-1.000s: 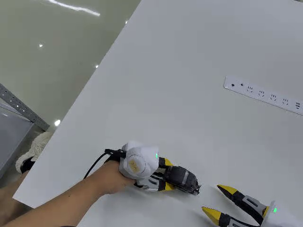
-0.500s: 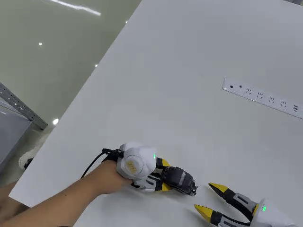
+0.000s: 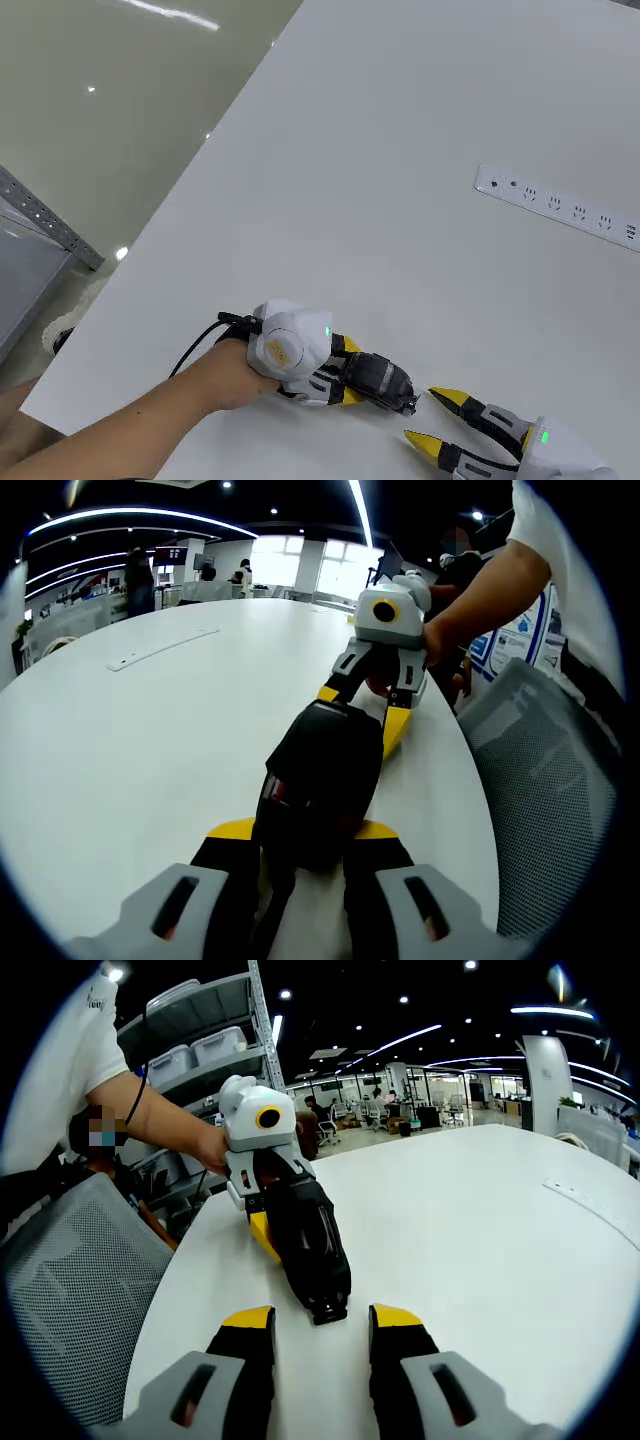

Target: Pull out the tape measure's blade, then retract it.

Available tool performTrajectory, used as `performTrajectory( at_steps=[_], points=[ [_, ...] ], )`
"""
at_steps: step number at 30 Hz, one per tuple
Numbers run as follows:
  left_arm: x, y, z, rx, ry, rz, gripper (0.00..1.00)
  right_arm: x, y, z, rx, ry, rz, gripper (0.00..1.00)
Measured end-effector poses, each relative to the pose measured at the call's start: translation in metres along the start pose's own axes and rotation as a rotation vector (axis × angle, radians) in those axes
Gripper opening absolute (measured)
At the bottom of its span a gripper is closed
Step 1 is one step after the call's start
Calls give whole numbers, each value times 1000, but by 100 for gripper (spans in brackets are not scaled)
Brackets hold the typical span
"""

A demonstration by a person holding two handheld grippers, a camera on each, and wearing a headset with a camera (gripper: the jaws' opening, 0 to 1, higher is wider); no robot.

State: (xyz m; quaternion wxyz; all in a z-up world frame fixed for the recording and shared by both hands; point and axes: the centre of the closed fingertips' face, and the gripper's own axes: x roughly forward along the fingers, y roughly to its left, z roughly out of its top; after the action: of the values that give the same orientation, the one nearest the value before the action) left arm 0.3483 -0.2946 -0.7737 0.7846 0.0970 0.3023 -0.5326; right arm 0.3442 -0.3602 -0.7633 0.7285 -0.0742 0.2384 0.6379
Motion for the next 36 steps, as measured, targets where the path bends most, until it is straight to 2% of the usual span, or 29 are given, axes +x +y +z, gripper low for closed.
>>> performTrajectory(
  at_steps=[18, 29, 36],
  points=[
    [0, 0, 0, 0, -3, -1, 28, 12, -1, -1, -26, 8, 40, 28],
    [0, 0, -1, 5, 0, -2, 28, 17, -1, -5, -39, 23, 58, 18],
    [0, 0, -1, 7, 1, -4, 28, 17, -1, -5, -39, 20, 61, 17]
  ],
)
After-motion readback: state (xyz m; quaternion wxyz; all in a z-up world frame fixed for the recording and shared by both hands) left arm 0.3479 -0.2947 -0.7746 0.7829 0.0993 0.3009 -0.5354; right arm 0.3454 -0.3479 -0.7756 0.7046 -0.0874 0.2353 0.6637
